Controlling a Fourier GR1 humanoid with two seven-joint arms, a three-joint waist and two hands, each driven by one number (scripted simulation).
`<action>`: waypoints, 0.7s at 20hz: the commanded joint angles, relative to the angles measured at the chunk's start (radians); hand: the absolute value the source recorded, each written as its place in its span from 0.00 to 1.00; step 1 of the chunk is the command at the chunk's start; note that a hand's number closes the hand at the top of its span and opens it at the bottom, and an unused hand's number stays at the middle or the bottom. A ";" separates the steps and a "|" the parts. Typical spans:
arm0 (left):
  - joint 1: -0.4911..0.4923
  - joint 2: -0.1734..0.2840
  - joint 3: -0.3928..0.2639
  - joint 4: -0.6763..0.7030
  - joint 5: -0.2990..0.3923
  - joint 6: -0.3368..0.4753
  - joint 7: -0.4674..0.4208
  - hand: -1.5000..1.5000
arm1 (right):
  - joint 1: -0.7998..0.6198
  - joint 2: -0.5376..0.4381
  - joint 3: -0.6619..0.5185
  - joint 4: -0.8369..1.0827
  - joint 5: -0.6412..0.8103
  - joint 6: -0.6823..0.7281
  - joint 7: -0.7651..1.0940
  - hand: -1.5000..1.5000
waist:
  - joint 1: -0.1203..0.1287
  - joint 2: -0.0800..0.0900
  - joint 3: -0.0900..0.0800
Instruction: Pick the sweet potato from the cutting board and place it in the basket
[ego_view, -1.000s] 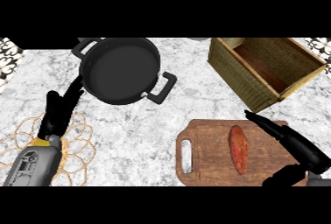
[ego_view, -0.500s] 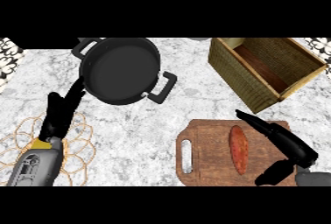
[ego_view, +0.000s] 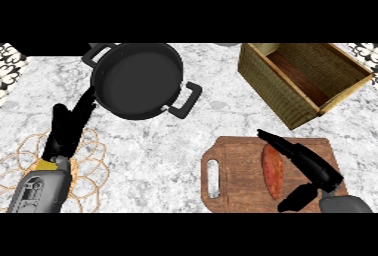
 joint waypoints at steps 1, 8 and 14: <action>0.052 -0.028 -0.023 -0.023 -0.027 0.003 -0.033 0.50 | -0.040 0.033 0.027 0.103 0.062 -0.069 -0.028 0.00 | 0.002 0.000 0.000; -0.019 -0.006 0.014 0.002 -0.020 -0.002 -0.002 0.50 | -0.035 -0.004 0.029 0.080 0.142 -0.201 -0.146 1.00 | 0.001 0.001 0.000; -0.009 -0.001 0.013 -0.017 -0.009 -0.027 0.009 0.50 | -0.105 0.063 0.149 -0.027 0.328 -0.218 0.119 1.00 | 0.003 -0.001 -0.002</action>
